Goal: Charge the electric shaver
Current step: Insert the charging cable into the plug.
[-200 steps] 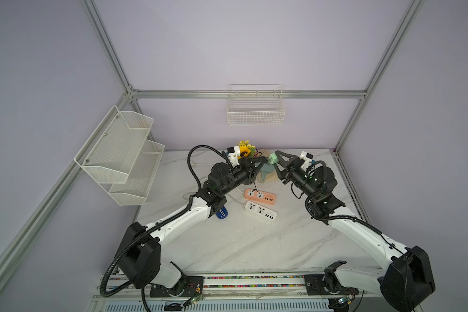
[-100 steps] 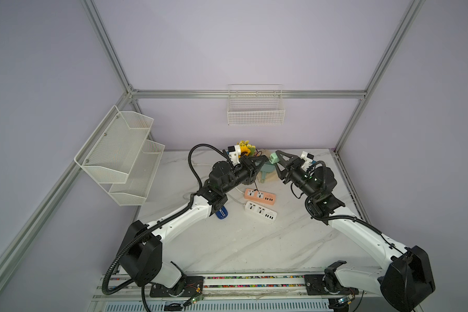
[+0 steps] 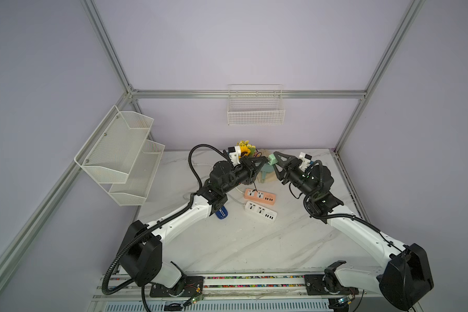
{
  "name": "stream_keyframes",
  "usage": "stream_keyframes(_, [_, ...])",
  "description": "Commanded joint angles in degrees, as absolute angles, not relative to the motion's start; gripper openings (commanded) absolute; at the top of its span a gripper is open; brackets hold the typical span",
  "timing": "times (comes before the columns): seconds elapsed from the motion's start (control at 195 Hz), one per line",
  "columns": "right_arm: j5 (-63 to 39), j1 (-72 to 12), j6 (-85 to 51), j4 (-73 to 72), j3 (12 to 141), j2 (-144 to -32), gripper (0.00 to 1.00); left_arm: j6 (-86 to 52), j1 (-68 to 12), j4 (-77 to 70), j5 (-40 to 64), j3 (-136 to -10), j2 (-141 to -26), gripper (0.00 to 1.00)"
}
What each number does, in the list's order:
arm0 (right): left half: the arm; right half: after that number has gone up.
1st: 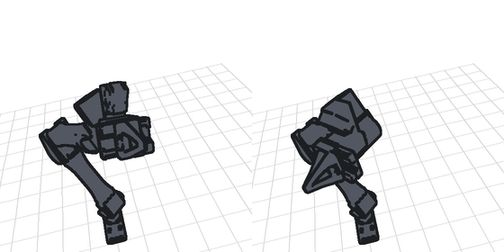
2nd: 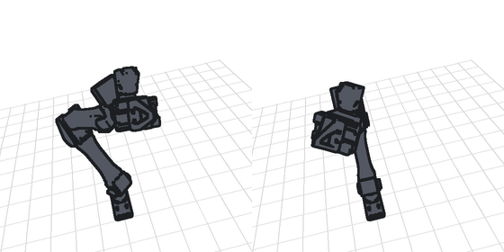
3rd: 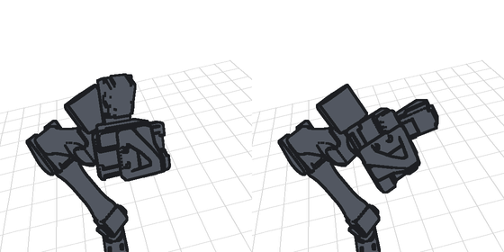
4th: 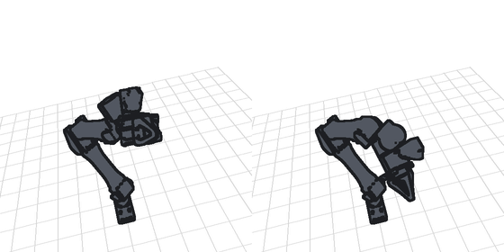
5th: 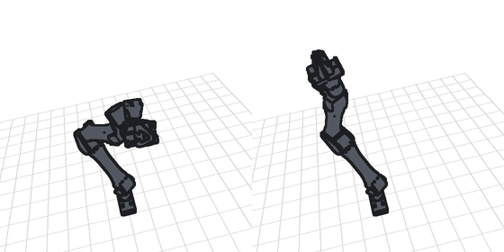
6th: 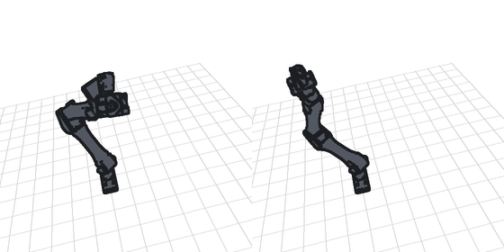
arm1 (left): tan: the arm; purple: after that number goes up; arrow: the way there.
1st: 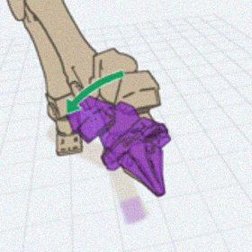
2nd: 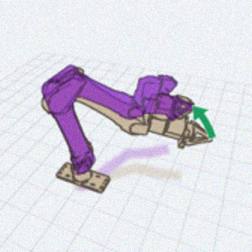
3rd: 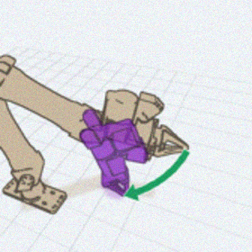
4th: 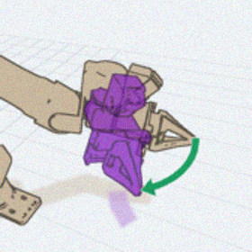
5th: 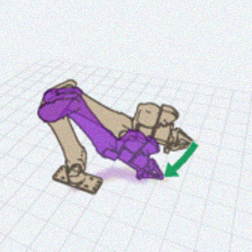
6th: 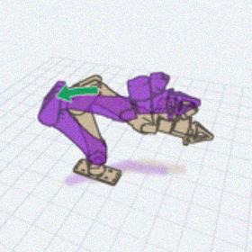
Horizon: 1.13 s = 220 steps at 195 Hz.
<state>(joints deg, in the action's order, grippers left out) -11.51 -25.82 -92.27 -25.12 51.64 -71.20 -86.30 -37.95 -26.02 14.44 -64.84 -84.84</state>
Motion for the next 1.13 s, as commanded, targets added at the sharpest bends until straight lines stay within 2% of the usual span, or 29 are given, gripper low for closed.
stream_keyframes(0.0, [-11.6, -27.1, -93.7, -25.9, 53.5, -70.8, 0.0, -84.8, -38.2, -25.5, 14.4, -67.5, -85.2, 0.0])
stream_keyframes(0.297, [-11.3, -27.6, -92.5, -24.1, 53.8, -70.7, 0.0, -84.2, -38.5, -21.9, 13.0, -69.2, -85.4, 0.0])
stream_keyframes(0.492, [-8.3, -29.8, -88.0, -17.4, 56.0, -70.5, 0.0, -83.1, -39.6, -15.8, 8.6, -71.0, -84.7, 0.0])
stream_keyframes(0.61, [-6.6, -31.4, -88.2, -18.7, 56.1, -71.9, 0.0, -83.2, -40.6, -14.7, 6.0, -71.4, -85.1, 0.0])
stream_keyframes(0.882, [-4.4, -35.1, -89.2, -18.3, 57.6, -73.6, 0.0, -83.7, -41.5, -14.8, 6.9, -72.6, -87.3, 0.0])
stream_keyframes(0.918, [-3.8, -35.2, -89.5, -17.6, 57.5, -73.3, 0.0, -83.5, -41.5, -14.5, 6.9, -72.2, -87.0, 0.18])
stream_keyframes(0.974, [-2.5, -35.2, -89.6, -15.7, 57.5, -72.4, 0.0, -82.9, -41.5, -13.1, 6.6, -71.6, -85.9, 0.56])
stream_keyframes(1.0, [-2.0, -35.2, -89.7, -13.6, 57.8, -72.0, 0.0, -82.3, -41.5, -12.2, 6.4, -71.3, -85.2, 0.68])
stream_keyframes(1.051, [-0.7, -34.9, -90.4, -9.1, 59.1, -71.4, 0.0, -80.0, -41.4, -10.2, 5.8, -70.8, -83.3, 0.85])
stream_keyframes(1.123, [0.0, -34.0, -90.4, -2.9, 61.2, -71.2, 0.0, -76.4, -41.1, -4.1, 4.1, -70.8, -79.3, 0.99])
